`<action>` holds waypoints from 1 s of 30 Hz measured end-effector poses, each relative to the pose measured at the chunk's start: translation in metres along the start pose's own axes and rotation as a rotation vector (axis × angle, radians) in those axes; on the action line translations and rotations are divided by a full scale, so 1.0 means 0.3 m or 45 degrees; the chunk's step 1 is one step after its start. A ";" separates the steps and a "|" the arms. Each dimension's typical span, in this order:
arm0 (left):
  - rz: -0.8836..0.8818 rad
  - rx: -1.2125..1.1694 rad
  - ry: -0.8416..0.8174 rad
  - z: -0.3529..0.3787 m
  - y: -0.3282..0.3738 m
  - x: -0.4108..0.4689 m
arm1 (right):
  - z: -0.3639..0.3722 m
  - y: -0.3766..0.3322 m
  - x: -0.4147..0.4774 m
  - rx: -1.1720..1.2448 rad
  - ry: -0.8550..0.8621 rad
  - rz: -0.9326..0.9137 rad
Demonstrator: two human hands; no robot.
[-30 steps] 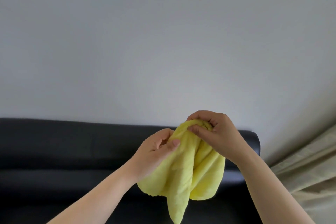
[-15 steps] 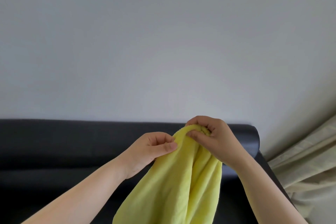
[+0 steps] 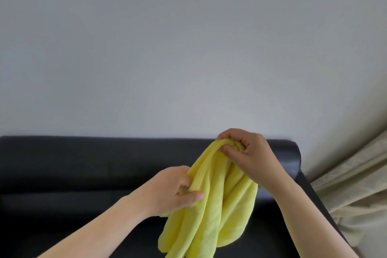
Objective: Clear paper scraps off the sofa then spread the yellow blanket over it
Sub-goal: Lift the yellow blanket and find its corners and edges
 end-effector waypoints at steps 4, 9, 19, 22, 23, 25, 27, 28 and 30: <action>-0.094 0.098 -0.073 0.017 -0.061 -0.016 | -0.087 0.054 0.050 -0.050 0.179 0.036; -0.185 0.124 0.007 0.004 -0.130 -0.019 | -0.161 0.106 0.081 -0.105 0.388 0.068; -0.331 0.324 -0.002 -0.001 -0.296 -0.041 | -0.244 0.164 0.108 -0.120 0.639 0.108; -0.299 0.472 0.176 -0.118 -0.314 0.006 | -0.261 0.211 0.111 -0.183 0.664 0.142; -0.295 0.495 0.231 -0.155 -0.321 0.018 | -0.263 0.227 0.109 -0.199 0.665 0.159; -0.267 0.505 0.353 -0.224 -0.345 0.030 | -0.263 0.257 0.100 -0.213 0.664 0.190; -0.228 0.472 0.476 -0.284 -0.364 0.031 | -0.256 0.280 0.085 -0.211 0.655 0.208; -0.200 0.467 0.544 -0.310 -0.367 0.029 | -0.251 0.290 0.077 -0.205 0.648 0.214; -0.187 0.424 0.688 -0.357 -0.361 0.021 | -0.241 0.305 0.062 -0.191 0.639 0.234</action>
Point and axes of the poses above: each hand's wrist, its own x-axis towards the middle knuckle, its own z-axis out of the palm, y = z × x, the point moved 8 cm from there along x, towards the middle knuckle, and after that the axes turned 13 degrees about y, right-handed, at the moved point
